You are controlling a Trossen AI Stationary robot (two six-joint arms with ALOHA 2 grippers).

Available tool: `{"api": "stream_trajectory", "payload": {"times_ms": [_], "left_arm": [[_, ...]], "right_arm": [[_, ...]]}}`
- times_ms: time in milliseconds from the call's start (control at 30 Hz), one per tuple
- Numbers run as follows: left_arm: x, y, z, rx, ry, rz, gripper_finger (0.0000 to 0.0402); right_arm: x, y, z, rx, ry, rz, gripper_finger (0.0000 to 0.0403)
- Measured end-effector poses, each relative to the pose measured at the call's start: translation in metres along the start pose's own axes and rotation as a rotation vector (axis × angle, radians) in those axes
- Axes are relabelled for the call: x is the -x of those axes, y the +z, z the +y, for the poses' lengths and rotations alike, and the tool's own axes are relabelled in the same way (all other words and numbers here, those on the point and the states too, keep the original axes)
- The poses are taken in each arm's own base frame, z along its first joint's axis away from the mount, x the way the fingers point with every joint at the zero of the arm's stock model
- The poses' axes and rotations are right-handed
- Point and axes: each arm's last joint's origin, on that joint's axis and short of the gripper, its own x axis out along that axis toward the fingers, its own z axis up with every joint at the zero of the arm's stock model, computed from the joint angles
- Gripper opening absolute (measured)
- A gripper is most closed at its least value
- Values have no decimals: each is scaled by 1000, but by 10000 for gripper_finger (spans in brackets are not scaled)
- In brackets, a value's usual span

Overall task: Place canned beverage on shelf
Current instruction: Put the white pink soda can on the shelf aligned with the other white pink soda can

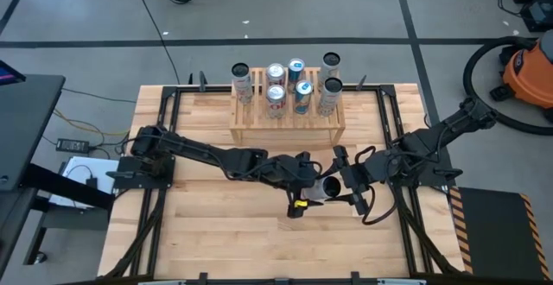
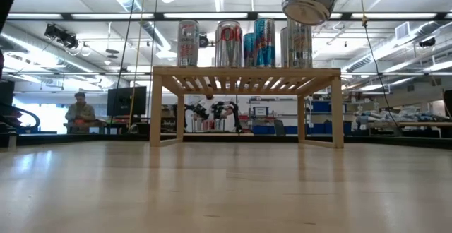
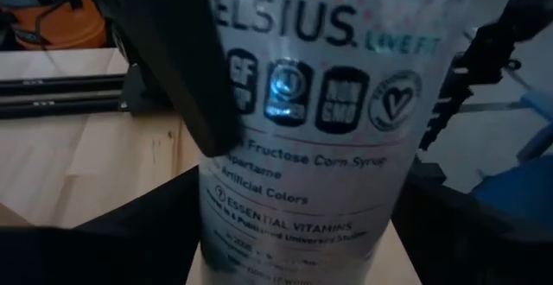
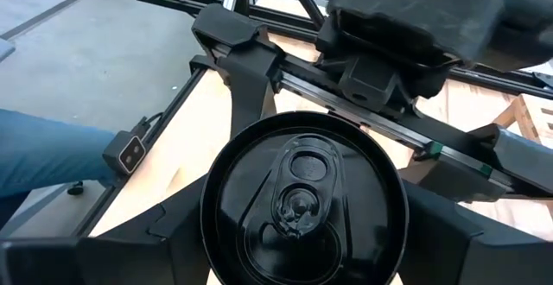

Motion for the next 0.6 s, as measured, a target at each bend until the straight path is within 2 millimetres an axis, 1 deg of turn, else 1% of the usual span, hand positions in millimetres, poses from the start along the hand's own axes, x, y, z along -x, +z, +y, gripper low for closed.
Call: {"api": "stream_trajectory", "payload": {"times_ms": [100,300,500,600], "left_arm": [[0,-1,-2,-37,-3,11,319],[0,-2,-1,-45,0,18,252],[0,-1,1,-43,2,14,247],[0,-1,-2,-53,-1,10,249]], "right_arm": [[0,0,0,-1,0,-1,278],[0,0,0,0,2,1,280],[0,0,0,7,3,2,280],[0,0,0,6,2,0,283]]}}
